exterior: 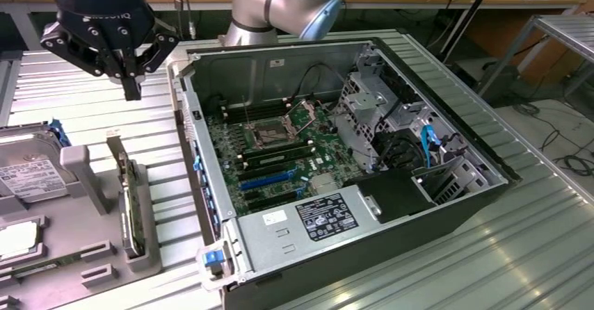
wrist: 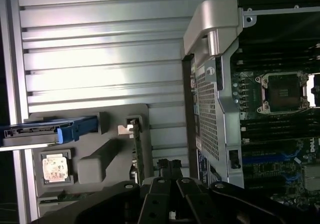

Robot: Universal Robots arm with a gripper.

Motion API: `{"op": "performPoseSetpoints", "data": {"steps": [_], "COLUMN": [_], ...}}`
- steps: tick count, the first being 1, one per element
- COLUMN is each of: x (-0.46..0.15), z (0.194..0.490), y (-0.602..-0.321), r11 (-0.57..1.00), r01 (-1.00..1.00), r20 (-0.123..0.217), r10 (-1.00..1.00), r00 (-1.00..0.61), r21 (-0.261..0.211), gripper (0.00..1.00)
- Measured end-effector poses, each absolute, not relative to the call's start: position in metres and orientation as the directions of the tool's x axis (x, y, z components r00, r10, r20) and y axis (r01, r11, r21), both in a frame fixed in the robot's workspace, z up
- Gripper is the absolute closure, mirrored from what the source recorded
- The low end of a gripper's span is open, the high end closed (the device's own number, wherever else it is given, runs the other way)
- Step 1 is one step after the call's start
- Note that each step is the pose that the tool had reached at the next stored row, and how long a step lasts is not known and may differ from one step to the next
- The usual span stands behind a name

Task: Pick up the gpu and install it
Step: 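Reach for the gpu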

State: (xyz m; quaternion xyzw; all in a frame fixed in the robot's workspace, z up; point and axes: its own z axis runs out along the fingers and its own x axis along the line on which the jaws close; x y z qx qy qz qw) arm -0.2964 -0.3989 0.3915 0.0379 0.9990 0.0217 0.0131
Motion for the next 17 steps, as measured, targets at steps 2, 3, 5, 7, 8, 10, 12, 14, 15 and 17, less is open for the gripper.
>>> {"op": "performPoseSetpoints", "data": {"steps": [2, 3, 5, 7, 8, 10, 12, 14, 15, 17], "x": [-0.3, -0.302, -0.307, -0.312, -0.315, -0.319, -0.322, -0.325, -0.326, -0.337], "z": [0.392, 0.392, 0.391, 0.391, 0.391, 0.391, 0.391, 0.391, 0.391, 0.391], "y": [-0.399, -0.399, -0.399, -0.399, -0.399, -0.399, -0.399, -0.399, -0.399, -0.399], "r11": [0.996, 0.996, 0.996, 0.996, 0.996, 0.996, 0.996, 0.996, 0.996, 0.996], "r01": [0.075, 0.075, 0.075, 0.075, 0.075, 0.075, 0.075, 0.075, 0.075, 0.075], "r20": [-0.024, -0.024, -0.024, -0.024, -0.024, -0.024, -0.024, -0.024, -0.024, -0.025], "r10": [0.076, 0.076, 0.076, 0.076, 0.076, 0.076, 0.076, 0.076, 0.076, 0.076], "r00": [-0.997, -0.997, -0.997, -0.997, -0.997, -0.997, -0.997, -0.997, -0.997, -0.997], "r21": [0.044, 0.044, 0.044, 0.044, 0.044, 0.044, 0.044, 0.044, 0.044, 0.044], "gripper": [0.89, 0.89, 0.89, 0.89, 0.89, 0.89, 0.89, 0.89, 0.89, 0.89]}}
